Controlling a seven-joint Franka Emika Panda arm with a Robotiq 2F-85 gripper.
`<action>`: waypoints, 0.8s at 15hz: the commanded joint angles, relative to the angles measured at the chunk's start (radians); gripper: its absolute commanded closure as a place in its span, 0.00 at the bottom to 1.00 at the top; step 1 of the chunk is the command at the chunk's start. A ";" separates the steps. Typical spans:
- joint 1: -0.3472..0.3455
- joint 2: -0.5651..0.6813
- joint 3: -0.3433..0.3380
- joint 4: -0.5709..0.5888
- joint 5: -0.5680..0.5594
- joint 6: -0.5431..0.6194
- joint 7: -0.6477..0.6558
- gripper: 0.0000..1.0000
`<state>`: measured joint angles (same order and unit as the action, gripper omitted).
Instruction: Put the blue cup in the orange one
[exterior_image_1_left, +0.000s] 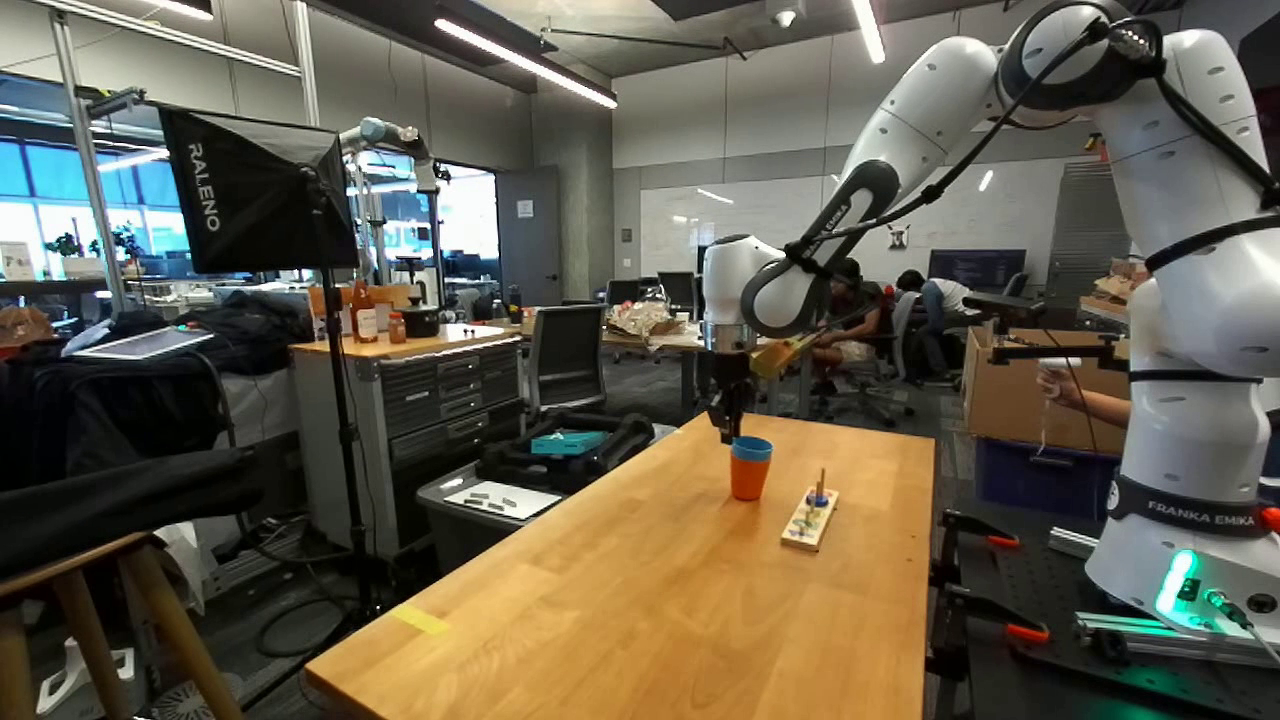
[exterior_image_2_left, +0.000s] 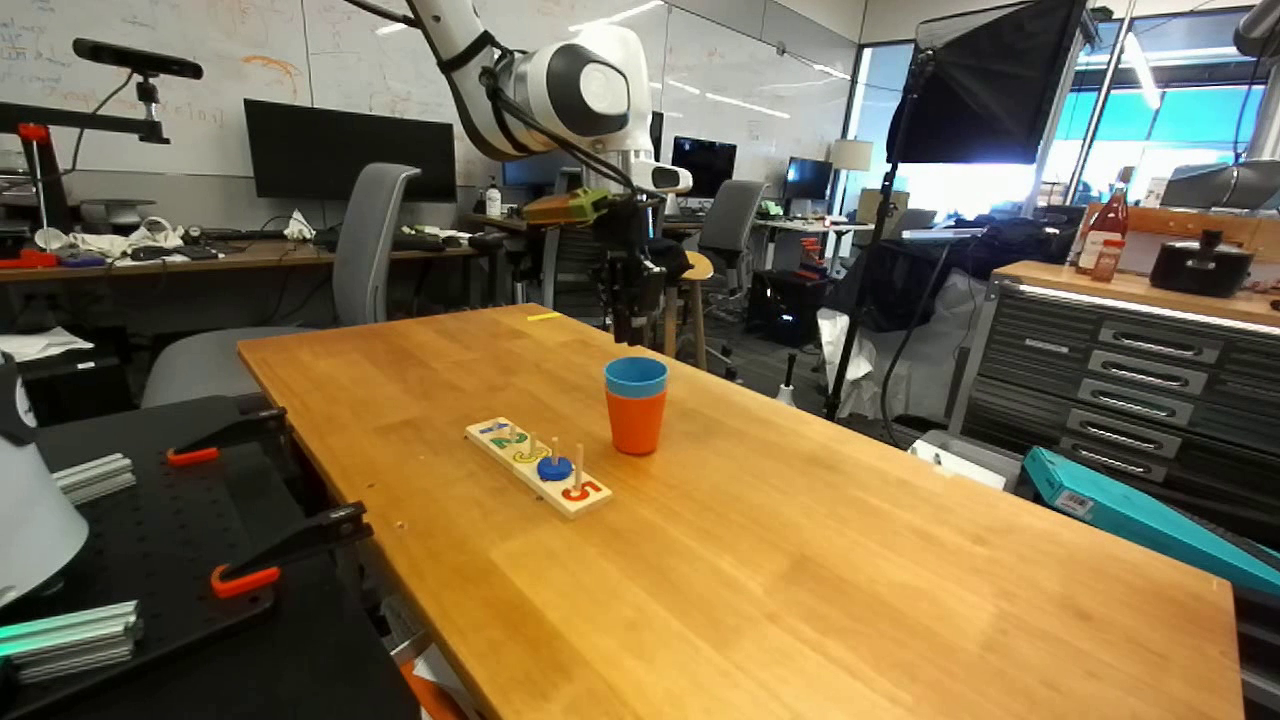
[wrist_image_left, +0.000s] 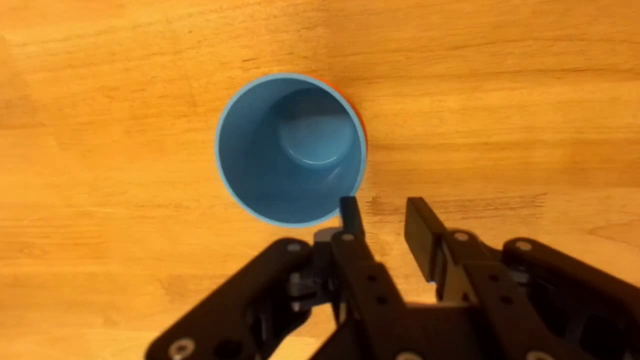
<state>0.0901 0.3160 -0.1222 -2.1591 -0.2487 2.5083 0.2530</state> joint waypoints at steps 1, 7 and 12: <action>-0.018 -0.037 0.034 -0.006 0.051 -0.010 -0.018 0.39; -0.062 -0.103 0.139 0.085 0.295 -0.225 -0.241 0.00; -0.058 -0.113 0.133 0.223 0.302 -0.430 -0.255 0.00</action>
<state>0.0525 0.2078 0.0029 -2.0188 0.0384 2.1847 0.0300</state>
